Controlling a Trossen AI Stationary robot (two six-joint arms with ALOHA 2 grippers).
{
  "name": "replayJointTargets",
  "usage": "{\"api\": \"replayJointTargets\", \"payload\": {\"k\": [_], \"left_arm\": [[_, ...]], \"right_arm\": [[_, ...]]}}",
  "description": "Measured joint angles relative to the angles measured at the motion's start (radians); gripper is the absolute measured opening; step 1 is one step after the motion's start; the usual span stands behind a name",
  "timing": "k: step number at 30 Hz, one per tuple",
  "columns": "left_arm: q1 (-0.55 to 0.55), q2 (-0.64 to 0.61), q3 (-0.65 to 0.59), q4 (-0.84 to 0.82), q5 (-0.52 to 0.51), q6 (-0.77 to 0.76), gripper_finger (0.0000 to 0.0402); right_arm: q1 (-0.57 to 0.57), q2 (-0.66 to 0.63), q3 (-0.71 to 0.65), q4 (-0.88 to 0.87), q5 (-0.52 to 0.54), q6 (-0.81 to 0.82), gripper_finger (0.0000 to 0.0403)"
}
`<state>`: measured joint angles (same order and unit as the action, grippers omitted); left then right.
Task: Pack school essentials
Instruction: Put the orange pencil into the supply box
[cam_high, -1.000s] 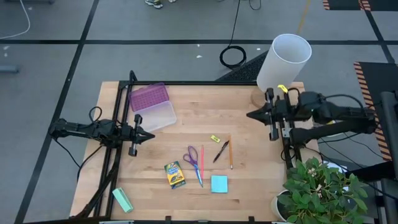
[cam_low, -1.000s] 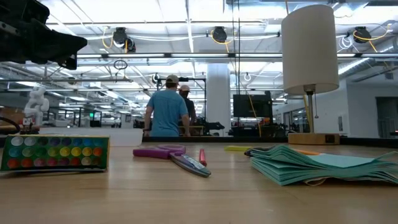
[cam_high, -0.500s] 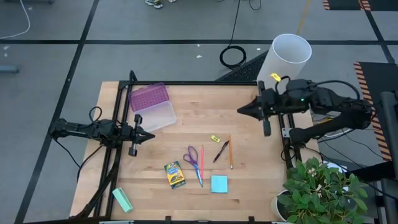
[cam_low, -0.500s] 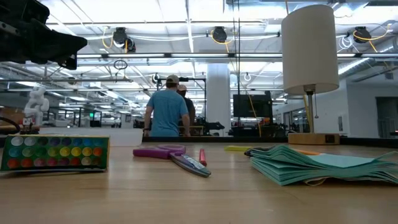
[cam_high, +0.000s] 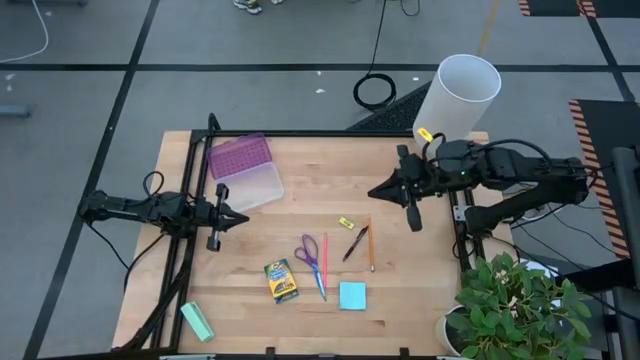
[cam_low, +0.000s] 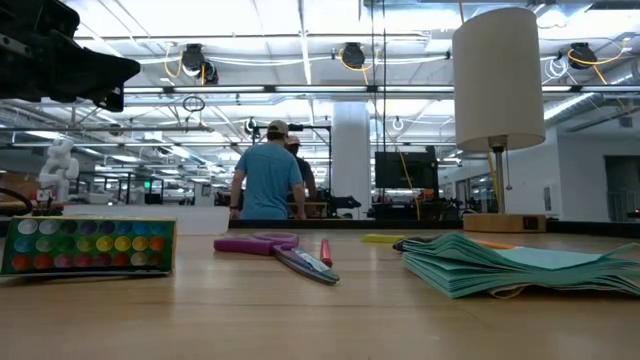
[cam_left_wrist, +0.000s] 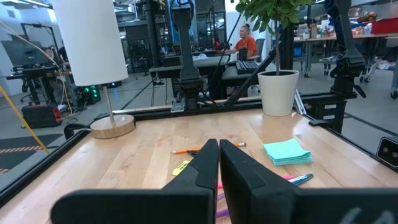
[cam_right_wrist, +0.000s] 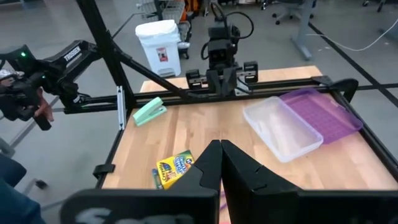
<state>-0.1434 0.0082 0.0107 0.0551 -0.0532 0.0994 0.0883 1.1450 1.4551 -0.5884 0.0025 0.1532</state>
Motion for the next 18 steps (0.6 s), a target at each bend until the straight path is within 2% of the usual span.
{"api": "replayJointTargets", "payload": {"k": [11,18], "left_arm": [[0.000,0.000,0.000,0.002,0.000,-0.006,0.0019],[0.000,0.000,0.000,0.050,-0.003,-0.126,0.0019]], "right_arm": [[-0.001,0.002,0.000,0.001,0.004,0.015,0.0000],[-0.001,0.002,0.000,0.001,0.004,0.019,0.0000]]}}
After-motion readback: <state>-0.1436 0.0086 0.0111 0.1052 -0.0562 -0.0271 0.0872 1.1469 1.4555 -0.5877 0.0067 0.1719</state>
